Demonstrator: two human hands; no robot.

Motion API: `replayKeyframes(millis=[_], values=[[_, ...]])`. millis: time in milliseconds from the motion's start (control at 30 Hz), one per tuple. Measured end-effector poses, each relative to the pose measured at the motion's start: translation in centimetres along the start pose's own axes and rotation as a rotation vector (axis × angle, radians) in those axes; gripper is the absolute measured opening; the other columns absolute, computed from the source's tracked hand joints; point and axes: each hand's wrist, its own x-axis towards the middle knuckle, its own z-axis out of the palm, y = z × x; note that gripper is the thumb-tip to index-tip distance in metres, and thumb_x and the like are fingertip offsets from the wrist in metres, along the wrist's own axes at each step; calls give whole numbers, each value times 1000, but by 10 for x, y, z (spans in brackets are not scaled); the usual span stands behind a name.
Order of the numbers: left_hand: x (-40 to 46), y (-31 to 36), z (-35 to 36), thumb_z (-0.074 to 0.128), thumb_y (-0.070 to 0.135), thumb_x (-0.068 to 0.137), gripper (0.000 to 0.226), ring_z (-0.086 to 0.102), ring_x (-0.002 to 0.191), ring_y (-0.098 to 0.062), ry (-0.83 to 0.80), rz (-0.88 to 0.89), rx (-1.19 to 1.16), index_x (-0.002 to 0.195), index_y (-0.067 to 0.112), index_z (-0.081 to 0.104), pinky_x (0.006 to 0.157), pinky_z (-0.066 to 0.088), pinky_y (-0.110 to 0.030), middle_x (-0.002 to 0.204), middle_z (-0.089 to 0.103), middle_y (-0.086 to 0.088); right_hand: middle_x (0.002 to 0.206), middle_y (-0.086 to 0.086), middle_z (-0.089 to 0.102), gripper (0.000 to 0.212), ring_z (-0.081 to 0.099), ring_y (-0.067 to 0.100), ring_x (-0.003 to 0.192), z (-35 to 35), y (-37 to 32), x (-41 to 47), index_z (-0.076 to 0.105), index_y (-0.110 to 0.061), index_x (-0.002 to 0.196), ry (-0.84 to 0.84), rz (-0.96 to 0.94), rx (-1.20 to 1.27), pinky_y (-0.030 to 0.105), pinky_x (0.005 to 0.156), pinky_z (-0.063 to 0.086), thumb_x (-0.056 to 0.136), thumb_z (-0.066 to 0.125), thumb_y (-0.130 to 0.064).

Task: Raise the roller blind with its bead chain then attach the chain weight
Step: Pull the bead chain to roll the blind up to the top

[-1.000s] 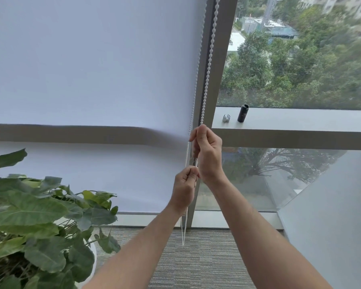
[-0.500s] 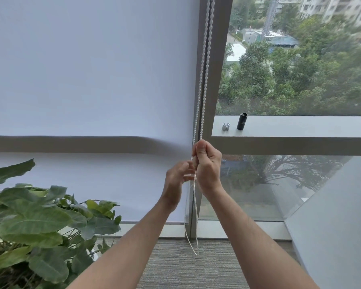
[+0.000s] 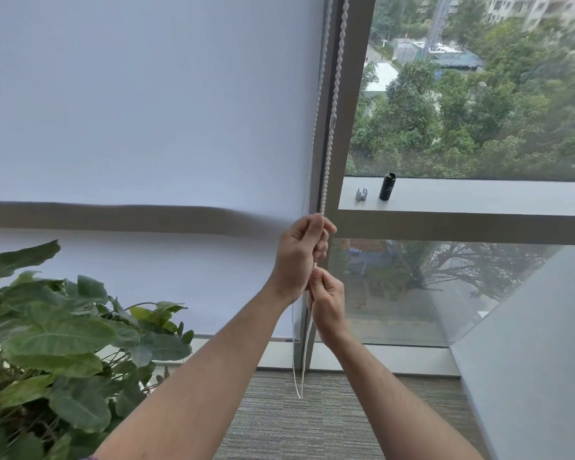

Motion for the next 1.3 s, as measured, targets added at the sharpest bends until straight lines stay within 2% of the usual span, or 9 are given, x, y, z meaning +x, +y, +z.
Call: replayKeyframes(millis=[200, 267, 367, 633, 800, 933, 1100, 1233, 1300], values=[[-10, -13, -8, 46, 27, 99, 32, 30, 46, -6, 107, 21, 126, 69, 23, 58, 44, 26, -18, 51, 35, 12, 52, -11, 47, 39, 39, 8, 48, -7, 4, -3, 57, -30, 58, -190, 118, 20, 24, 49, 34, 97, 48, -30], [-10, -12, -9, 46, 26, 98, 31, 29, 47, -7, 131, 14, 134, 69, 22, 56, 45, 26, -20, 52, 34, 9, 76, 2, 66, 28, 57, 16, 71, -11, -4, 4, 69, -26, 82, -159, 143, 19, 36, 68, 47, 99, 48, -36], [-12, -14, -7, 46, 20, 98, 30, 35, 50, -5, 116, 7, 107, 69, 19, 55, 49, 32, -17, 54, 41, 12, 113, 27, 66, 45, 61, 25, 98, -18, -22, 20, 61, -10, 127, -30, 159, 59, 44, 92, 48, 103, 39, -42], [-40, -50, -21, 44, 17, 96, 30, 32, 53, -10, 109, -92, 212, 68, 22, 54, 52, 25, -27, 57, 37, 4, 81, 5, 69, 43, 63, 17, 74, 2, -115, 40, 70, -15, 105, -114, -168, 179, 26, 67, 51, 101, 39, -45], [-59, -67, -29, 43, 16, 92, 32, 32, 51, -8, 116, -167, 261, 65, 27, 55, 50, 27, -24, 54, 37, 8, 59, -7, 46, 34, 35, 8, 52, 24, -139, 37, 68, -20, 93, -129, -258, 185, 19, 46, 29, 104, 37, -30], [-63, -68, -26, 44, 18, 94, 31, 30, 50, -7, 85, -163, 283, 66, 26, 56, 49, 27, -22, 52, 37, 12, 49, -13, 35, 39, 30, 7, 45, 25, -134, 31, 62, -30, 68, -29, -304, 175, 25, 41, 23, 101, 41, -28], [-66, -61, -34, 47, 19, 97, 35, 38, 54, -12, -27, -172, 321, 64, 29, 57, 52, 32, -25, 56, 45, 5, 49, -13, 36, 36, 29, 7, 42, 24, -128, 19, 58, -30, 67, 13, -325, 168, 23, 40, 24, 100, 43, -33], [-71, -62, -48, 52, 7, 82, 17, 56, 67, -13, -65, -188, 331, 72, 9, 66, 65, 46, -25, 67, 62, -3, 50, -15, 36, 35, 29, 6, 43, 23, -99, 1, 53, -30, 65, 18, -264, 107, 21, 39, 23, 98, 44, -36], [-71, -61, -55, 48, 1, 75, 28, 62, 77, -17, -47, -197, 301, 83, 12, 72, 71, 52, -29, 78, 70, -6, 51, -14, 38, 36, 30, 8, 45, 18, -82, -5, 53, -29, 65, 25, -222, 78, 24, 41, 24, 99, 44, -31]])
